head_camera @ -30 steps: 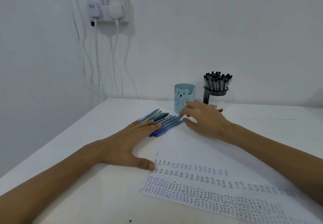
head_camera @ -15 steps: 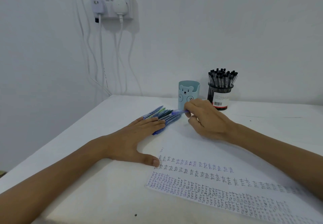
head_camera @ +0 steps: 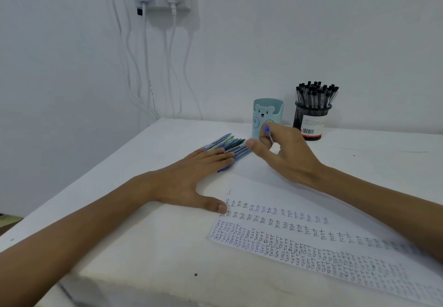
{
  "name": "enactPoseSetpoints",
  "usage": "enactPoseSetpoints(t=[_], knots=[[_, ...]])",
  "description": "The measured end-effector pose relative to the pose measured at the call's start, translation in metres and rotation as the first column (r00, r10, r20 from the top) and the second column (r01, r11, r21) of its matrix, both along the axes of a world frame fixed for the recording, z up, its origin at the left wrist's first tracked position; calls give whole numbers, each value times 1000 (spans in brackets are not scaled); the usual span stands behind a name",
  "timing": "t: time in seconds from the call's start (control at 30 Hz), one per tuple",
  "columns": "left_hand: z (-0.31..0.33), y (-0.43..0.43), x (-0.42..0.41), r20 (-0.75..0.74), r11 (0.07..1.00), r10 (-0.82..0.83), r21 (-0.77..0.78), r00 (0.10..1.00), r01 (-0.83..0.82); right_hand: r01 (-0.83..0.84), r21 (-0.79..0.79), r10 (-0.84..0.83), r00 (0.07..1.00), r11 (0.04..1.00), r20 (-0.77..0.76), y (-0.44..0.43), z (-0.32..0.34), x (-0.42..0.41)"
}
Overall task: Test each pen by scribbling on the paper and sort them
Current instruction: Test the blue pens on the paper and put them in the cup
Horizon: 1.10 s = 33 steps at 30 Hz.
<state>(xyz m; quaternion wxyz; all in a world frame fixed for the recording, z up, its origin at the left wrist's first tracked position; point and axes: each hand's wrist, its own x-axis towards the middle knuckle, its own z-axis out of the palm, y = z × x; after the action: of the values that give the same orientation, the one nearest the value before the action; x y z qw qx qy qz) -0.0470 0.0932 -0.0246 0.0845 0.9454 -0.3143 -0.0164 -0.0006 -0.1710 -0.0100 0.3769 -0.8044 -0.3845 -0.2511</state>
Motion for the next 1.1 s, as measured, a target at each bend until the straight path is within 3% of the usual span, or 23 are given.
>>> enactPoseSetpoints(t=[0.1,0.2,0.3,0.37,0.63,0.9,1.1], knots=[[-2,1,1,12,1000,-6,-11,1000,6,34,179,-32,999,983,-17,5,1,-1],[-1,0,0,14,1000,-11,-11,1000,11,96,316,-7,963,944,-270,10,8,-11],[2,-1,-2,-7,1000,-1,-6,1000,1,49,431,240,773,901,-588,16,13,-21],[2,-1,-2,-6,1000,-3,2,1000,3,9,429,310,678,903,-667,20,9,-26],[0,-1,0,22,999,-50,-11,998,50,-198,235,307,608,952,-732,24,-3,-30],[-3,3,4,21,999,-29,42,999,28,-186,76,190,729,980,-657,24,-10,-33],[-4,2,4,38,999,-36,33,999,35,-238,95,243,728,967,-641,23,-11,-34]])
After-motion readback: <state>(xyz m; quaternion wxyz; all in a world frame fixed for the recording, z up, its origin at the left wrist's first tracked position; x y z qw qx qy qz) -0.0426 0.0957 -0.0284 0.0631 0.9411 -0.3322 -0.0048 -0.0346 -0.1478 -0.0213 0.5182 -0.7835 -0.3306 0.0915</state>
